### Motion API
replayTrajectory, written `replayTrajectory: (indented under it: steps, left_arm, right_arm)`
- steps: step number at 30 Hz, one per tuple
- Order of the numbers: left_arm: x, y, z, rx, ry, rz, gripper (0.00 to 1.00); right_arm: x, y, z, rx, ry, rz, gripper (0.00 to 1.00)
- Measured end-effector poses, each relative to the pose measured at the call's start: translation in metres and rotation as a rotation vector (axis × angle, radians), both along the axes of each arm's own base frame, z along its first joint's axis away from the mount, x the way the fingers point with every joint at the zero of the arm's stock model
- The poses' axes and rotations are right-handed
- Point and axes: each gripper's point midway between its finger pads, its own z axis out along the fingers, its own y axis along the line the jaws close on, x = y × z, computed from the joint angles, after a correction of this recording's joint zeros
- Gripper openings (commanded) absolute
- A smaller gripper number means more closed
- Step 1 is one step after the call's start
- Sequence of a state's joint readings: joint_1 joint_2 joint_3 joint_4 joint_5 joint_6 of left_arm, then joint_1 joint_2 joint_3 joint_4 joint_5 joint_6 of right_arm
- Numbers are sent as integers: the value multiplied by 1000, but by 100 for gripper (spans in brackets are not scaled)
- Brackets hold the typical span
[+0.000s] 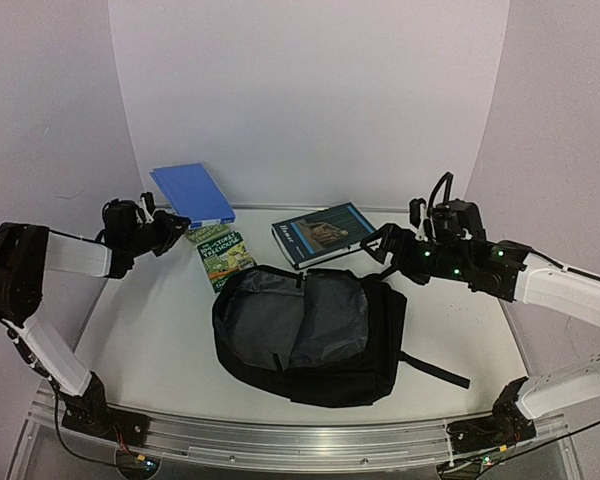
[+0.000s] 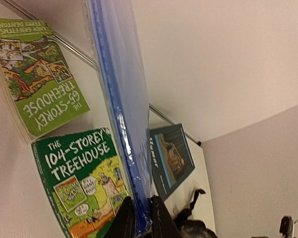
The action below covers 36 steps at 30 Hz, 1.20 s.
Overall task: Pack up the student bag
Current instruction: Pick up the files from the center of the board.
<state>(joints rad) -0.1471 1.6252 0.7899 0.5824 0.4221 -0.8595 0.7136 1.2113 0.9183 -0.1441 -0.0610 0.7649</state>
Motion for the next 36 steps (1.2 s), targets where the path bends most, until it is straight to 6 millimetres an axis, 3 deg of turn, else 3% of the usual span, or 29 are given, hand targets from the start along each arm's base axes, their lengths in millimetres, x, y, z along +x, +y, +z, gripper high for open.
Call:
replayTrajectory:
  steps: [7, 10, 14, 17, 21, 27, 36]
  left_arm:
    - [-65, -37, 49, 91, -24, -272, 10]
    - [-100, -74, 67, 139, -41, -428, 10]
    - [-161, -119, 84, 135, -66, -662, 10]
    - [-200, -133, 96, 112, -82, -791, 10]
    - [-231, -140, 109, 93, -110, -867, 7]
    - [-255, -138, 111, 21, -151, -868, 0]
    - [-235, -140, 99, -22, -81, -753, 0]
  right_arm:
    - [2, 19, 35, -19, -99, 126, 98]
    - [3, 37, 55, -19, -144, 219, 98]
    - [3, 62, 70, -23, -169, 355, 98]
    - [1, 73, 76, -32, -173, 424, 98]
    - [1, 81, 83, -30, -173, 467, 98]
    - [-6, 91, 74, 27, -113, 512, 98]
    - [-13, 88, 8, 83, 64, 453, 98]
